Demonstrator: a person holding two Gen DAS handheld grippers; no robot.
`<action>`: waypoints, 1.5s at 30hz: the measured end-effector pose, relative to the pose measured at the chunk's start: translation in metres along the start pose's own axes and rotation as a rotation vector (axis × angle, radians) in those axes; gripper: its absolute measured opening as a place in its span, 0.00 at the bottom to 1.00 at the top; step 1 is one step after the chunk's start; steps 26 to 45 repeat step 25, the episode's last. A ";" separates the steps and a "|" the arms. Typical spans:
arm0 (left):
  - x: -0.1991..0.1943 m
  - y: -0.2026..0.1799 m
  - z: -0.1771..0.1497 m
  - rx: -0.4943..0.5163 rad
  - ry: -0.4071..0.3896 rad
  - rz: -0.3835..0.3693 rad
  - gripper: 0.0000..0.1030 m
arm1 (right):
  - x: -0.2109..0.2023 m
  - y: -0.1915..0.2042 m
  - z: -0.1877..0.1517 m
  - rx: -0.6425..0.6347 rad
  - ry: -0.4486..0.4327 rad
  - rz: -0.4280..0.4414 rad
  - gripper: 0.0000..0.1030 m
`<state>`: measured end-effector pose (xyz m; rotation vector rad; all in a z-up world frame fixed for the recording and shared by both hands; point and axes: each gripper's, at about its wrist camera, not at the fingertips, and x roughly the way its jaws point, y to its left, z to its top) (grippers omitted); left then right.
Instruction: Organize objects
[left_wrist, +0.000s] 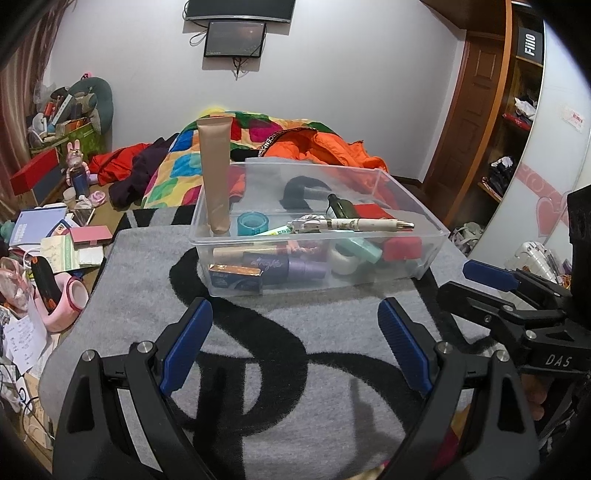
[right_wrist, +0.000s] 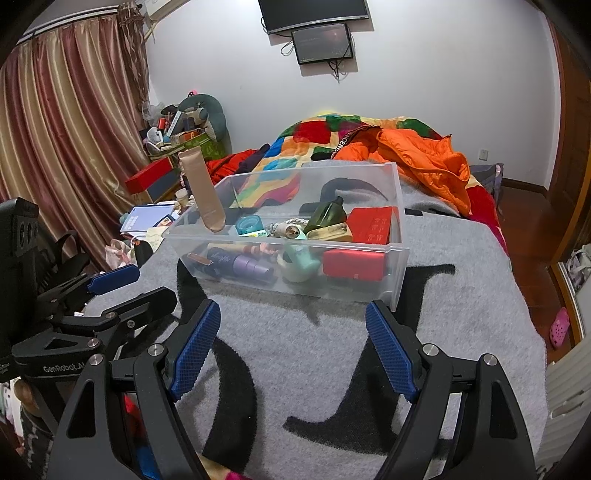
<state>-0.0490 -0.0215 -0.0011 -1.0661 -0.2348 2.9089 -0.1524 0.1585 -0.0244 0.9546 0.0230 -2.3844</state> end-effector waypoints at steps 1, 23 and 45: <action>0.000 0.000 0.000 0.001 -0.002 0.002 0.89 | 0.000 0.000 0.000 0.001 -0.001 0.000 0.76; -0.006 0.004 -0.002 -0.009 -0.033 0.019 0.93 | 0.002 0.002 -0.001 0.017 0.009 0.011 0.76; -0.007 0.003 -0.001 -0.005 -0.031 0.017 0.93 | 0.003 0.002 -0.001 0.018 0.012 0.009 0.76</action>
